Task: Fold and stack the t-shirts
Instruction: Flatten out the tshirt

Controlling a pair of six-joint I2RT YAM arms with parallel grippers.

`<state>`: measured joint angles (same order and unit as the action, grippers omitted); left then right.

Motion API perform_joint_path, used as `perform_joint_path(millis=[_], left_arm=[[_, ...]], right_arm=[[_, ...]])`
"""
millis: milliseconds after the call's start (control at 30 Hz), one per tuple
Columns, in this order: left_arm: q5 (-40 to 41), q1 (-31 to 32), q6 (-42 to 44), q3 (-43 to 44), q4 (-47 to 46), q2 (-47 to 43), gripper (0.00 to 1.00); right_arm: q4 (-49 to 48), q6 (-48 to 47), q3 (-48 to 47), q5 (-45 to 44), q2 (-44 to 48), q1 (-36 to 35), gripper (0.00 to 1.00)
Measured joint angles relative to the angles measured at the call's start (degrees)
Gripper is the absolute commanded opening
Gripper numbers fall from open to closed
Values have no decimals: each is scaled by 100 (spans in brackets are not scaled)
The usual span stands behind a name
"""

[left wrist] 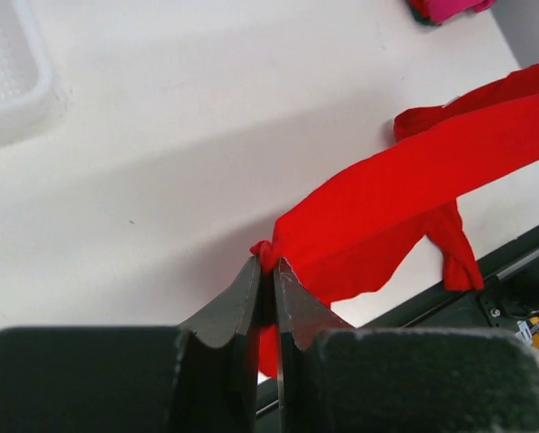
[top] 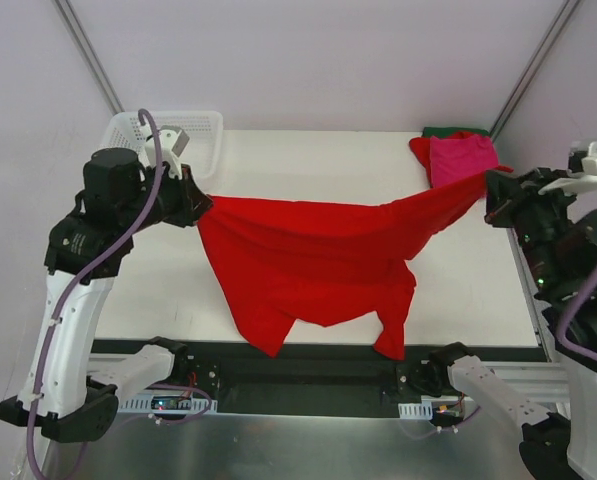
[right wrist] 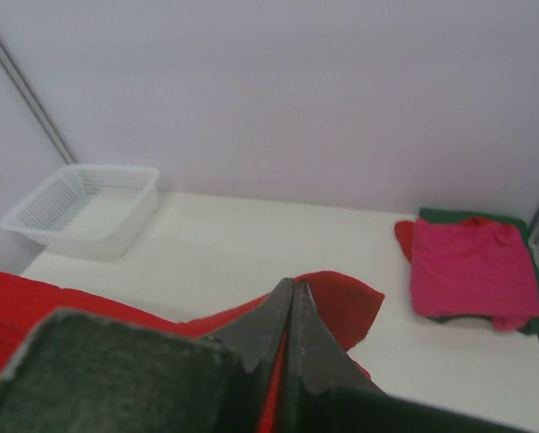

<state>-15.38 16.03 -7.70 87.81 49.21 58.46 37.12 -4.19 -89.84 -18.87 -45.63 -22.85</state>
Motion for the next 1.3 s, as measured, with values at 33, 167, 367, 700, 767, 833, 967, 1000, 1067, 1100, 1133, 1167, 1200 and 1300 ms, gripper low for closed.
perform_joint_path(millis=[33,167,367,700,767,833,967,1000,1067,1100,1133,1167,1200,1300], left_arm=[[-50,0,9,129,59,-28,2],[-251,0,50,758,393,-155,2],[-284,15,72,1300,623,-492,2],[-402,15,87,1495,623,-1567,2],[-417,15,96,1742,612,-1650,2],[-435,15,116,2039,595,-1668,2],[-538,15,149,2476,527,-1674,2],[-549,15,173,2542,503,-1674,2],[-551,15,234,2590,452,-1674,2],[-549,15,267,2588,431,-1674,2],[-549,15,291,2583,411,-1668,2],[-546,15,310,2583,393,-1652,2],[-546,15,337,2586,369,-1631,2],[-562,15,404,2680,319,-1523,2]], right_arm=[[4,-68,-142,160,11,0,1],[122,-306,-772,876,50,0,1],[435,-562,-1606,1539,116,2,1],[826,-730,-2546,2184,258,2,1],[885,-752,-2732,2277,264,2,1],[903,-772,-2883,2321,267,2,1],[879,-835,-3010,2393,310,2,1],[866,-852,-3005,2391,310,2,1],[828,-901,-2955,2369,310,2,1],[824,-931,-2918,2358,310,2,1],[822,-962,-2892,2345,306,0,1],[817,-994,-2876,2330,297,0,1],[811,-1021,-2874,2315,284,0,1],[761,-1067,-2883,2295,256,0,1]])
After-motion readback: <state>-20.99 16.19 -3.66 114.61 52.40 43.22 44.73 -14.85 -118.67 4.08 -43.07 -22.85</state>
